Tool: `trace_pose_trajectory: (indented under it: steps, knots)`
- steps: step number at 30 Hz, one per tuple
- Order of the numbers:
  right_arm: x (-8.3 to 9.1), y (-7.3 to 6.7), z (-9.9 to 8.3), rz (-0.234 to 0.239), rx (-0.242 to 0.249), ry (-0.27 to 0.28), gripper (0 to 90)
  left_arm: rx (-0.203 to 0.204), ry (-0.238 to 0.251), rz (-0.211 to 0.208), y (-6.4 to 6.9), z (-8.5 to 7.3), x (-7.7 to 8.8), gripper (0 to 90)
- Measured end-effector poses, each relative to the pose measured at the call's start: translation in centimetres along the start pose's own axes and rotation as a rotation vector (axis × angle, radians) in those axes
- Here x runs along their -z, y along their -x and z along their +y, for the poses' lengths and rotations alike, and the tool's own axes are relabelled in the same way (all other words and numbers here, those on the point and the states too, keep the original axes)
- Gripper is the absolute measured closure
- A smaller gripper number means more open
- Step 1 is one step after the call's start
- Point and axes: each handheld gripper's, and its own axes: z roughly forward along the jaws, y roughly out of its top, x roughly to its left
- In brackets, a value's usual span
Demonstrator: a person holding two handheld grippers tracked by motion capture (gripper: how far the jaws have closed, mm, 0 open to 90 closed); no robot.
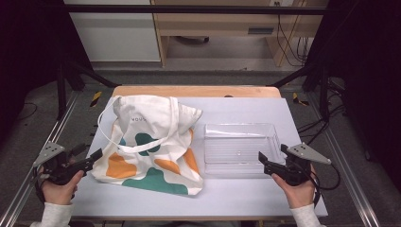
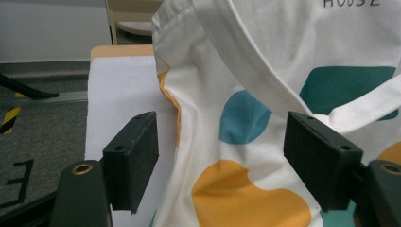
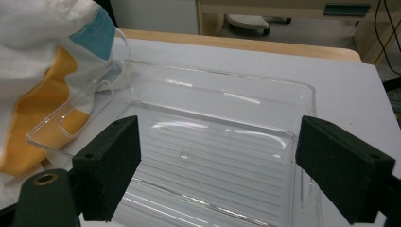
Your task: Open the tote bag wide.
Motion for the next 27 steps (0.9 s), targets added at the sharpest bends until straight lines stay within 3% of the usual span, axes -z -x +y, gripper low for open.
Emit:
trace_pose_trajectory:
  steps: [7,13,21,25,26,27]
  knots:
    - [-0.2,-0.7,1.1,0.025,0.003,0.013,18.2,-0.003,0.028,-0.007,0.0,1.3,0.5,27.3]
    - [-0.7,-2.3,2.5,0.076,0.015,0.03,22.3,-0.011,0.058,-0.021,0.7,3.0,0.3,28.8]
    - [-1.7,-4.4,4.1,0.129,0.022,0.042,24.0,-0.011,0.04,-0.017,1.4,4.0,-1.3,32.2]
    - [-2.7,-6.6,5.6,0.172,0.038,0.051,26.5,0.002,0.019,-0.012,1.5,4.4,-2.6,35.9]
    - [-2.7,-6.6,5.6,0.172,0.038,0.051,26.5,0.002,0.019,-0.012,1.5,4.4,-2.6,38.0]
    - [-3.3,-7.6,6.0,0.187,0.051,0.051,26.6,0.004,0.003,-0.01,1.5,4.2,-3.0,40.7]
